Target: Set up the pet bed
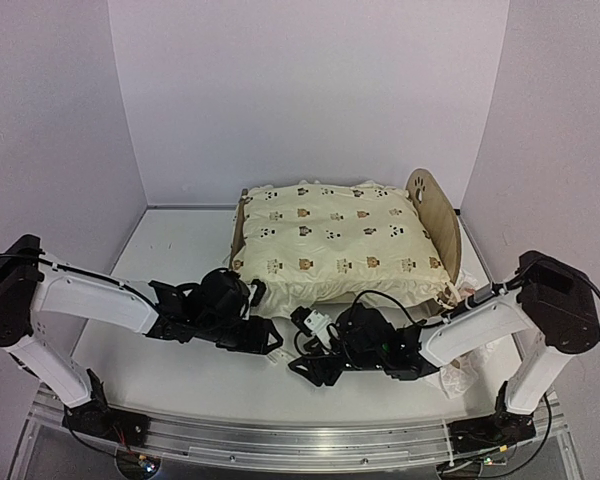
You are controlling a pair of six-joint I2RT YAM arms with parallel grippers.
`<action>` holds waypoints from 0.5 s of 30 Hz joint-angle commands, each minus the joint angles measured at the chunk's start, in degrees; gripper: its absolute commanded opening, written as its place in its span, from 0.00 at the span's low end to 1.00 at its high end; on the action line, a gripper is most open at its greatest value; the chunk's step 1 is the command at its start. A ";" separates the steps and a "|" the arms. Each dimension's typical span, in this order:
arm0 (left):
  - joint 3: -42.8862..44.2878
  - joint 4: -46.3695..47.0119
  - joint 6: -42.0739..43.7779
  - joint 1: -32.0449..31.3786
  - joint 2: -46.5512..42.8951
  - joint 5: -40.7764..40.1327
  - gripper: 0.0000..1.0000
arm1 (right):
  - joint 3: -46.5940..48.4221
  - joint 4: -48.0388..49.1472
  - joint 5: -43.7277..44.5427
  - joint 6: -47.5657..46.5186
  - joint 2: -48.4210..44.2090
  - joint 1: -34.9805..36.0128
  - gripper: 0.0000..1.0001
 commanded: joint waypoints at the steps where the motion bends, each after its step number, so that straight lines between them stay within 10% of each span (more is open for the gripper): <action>1: -1.26 -0.30 -0.52 -0.36 -5.32 0.13 0.60 | 5.19 0.09 -1.60 1.65 2.57 -0.03 0.59; 15: -5.87 -16.62 -2.78 -0.65 -22.91 -10.08 0.64 | 17.66 -5.46 1.65 0.72 15.01 3.81 0.48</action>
